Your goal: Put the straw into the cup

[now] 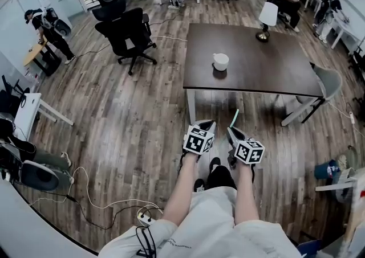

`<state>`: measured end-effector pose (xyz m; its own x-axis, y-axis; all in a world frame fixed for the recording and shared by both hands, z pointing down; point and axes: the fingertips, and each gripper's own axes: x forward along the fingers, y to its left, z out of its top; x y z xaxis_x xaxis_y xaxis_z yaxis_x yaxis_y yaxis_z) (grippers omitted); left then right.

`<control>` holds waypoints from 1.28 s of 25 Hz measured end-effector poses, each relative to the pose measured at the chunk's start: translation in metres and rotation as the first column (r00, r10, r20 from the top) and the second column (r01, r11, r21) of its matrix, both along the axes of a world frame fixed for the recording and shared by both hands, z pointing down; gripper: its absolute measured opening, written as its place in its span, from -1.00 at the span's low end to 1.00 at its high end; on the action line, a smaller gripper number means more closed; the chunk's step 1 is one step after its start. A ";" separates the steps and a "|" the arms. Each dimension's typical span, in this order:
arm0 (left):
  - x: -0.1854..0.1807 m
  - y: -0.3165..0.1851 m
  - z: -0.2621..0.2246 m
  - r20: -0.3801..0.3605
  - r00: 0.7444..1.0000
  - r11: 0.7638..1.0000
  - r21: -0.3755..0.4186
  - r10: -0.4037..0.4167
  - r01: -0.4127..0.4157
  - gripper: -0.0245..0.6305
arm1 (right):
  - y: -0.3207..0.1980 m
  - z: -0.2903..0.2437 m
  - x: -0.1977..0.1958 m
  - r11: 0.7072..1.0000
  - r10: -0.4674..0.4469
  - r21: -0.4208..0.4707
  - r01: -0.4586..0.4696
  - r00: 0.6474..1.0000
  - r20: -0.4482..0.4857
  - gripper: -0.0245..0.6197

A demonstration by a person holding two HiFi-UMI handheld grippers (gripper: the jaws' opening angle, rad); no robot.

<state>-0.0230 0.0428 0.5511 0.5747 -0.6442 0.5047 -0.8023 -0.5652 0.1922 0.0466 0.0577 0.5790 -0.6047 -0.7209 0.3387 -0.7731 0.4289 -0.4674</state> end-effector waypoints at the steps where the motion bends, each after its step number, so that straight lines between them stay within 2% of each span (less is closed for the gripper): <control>1: 0.000 -0.003 0.000 0.004 1.000 1.000 0.002 0.006 -0.006 -0.92 | -0.004 0.000 0.002 1.000 0.011 0.000 -0.011 1.000 0.003 -0.78; 5: 0.000 -0.028 0.002 -0.030 0.999 1.000 -0.010 -0.013 0.013 -0.92 | -0.023 0.005 0.005 1.000 0.012 -0.005 -0.012 1.000 -0.020 -0.78; 8: 0.002 -0.049 0.003 -0.017 1.000 1.000 -0.006 -0.014 0.014 -0.92 | -0.039 0.005 0.005 1.000 0.014 -0.009 -0.014 1.000 0.020 -0.78; 12: 0.014 -0.081 0.000 -0.028 1.000 1.000 0.008 0.002 -0.002 -0.92 | -0.070 0.001 0.008 1.000 -0.026 0.011 0.025 0.999 0.039 -0.78; 16: 0.025 -0.115 0.006 -0.012 0.999 0.999 -0.007 0.036 -0.036 -0.92 | -0.115 -0.015 0.013 0.999 -0.031 0.047 0.026 0.993 0.116 -0.78; 19: 0.022 -0.151 0.005 0.017 0.999 0.999 -0.014 0.050 -0.050 -0.92 | -0.155 -0.023 0.011 0.998 -0.017 0.063 0.010 0.994 0.111 -0.78; 24: 0.024 -0.208 -0.019 0.020 0.998 0.998 0.040 0.052 -0.053 -0.92 | -0.215 -0.048 0.023 0.992 0.018 0.122 -0.033 0.993 0.116 -0.78; 32: 0.022 -0.268 -0.028 0.038 0.999 0.998 0.057 0.029 -0.031 -0.92 | -0.286 -0.062 0.038 0.985 0.020 0.169 -0.033 0.997 0.077 -0.78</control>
<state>-0.0010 -0.2250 0.5231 0.5758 -0.6558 0.4883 -0.7908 -0.5984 0.1288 0.0848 -0.2285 0.5170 -0.6037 -0.7800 0.1649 -0.7510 0.4869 -0.4461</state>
